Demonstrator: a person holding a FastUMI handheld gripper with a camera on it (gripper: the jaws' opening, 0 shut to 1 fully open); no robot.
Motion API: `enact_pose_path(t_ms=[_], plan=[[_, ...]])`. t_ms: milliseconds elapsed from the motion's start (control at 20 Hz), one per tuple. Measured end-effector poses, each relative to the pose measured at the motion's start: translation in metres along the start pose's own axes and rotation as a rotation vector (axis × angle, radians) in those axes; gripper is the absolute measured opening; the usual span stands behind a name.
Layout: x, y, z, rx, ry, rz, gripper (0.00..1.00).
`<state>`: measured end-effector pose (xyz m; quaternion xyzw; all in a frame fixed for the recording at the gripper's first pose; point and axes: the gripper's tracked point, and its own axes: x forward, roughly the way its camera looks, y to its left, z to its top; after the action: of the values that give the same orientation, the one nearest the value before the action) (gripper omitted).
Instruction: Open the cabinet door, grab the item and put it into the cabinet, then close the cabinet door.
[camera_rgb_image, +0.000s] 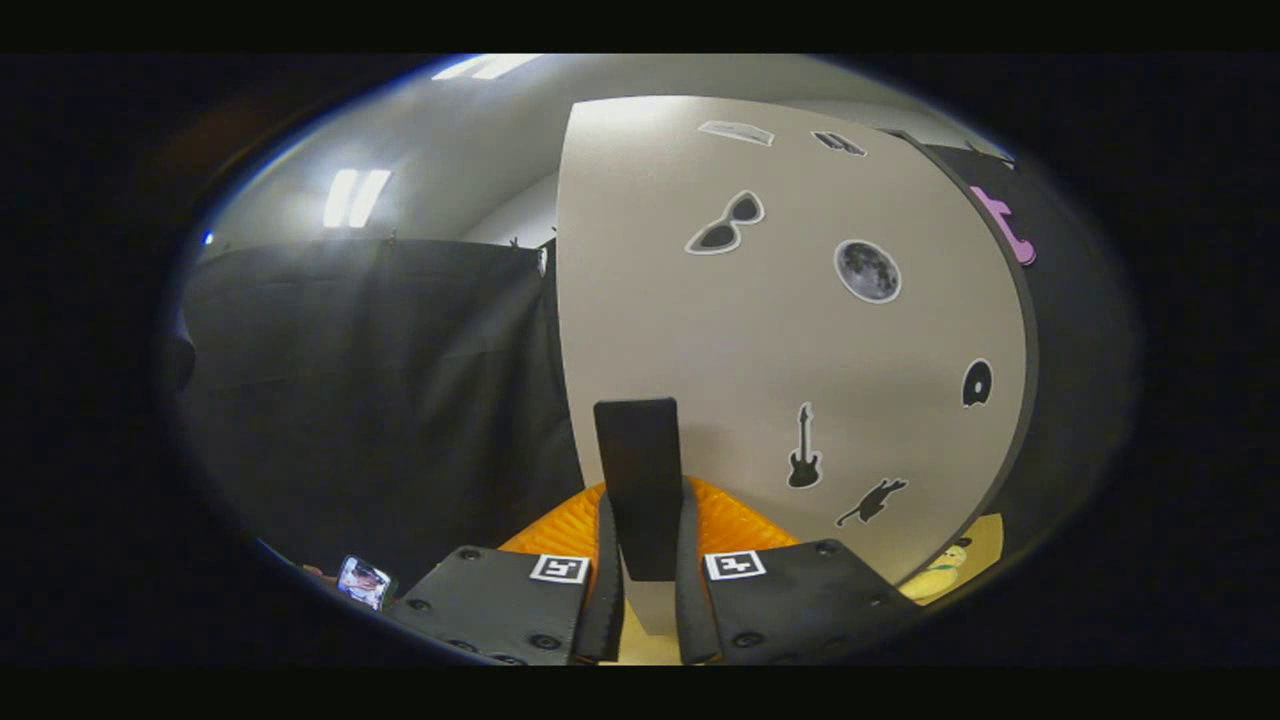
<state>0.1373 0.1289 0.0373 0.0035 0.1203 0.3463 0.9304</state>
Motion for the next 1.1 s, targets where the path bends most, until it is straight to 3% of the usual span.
enact_pose_path(t_ms=[550, 1100], plan=[[-0.023, -0.009, 0.005, 0.019, -0.008, 0.161, 0.29], [-0.038, -0.018, 0.006, 0.009, -0.016, 0.17, 0.29]])
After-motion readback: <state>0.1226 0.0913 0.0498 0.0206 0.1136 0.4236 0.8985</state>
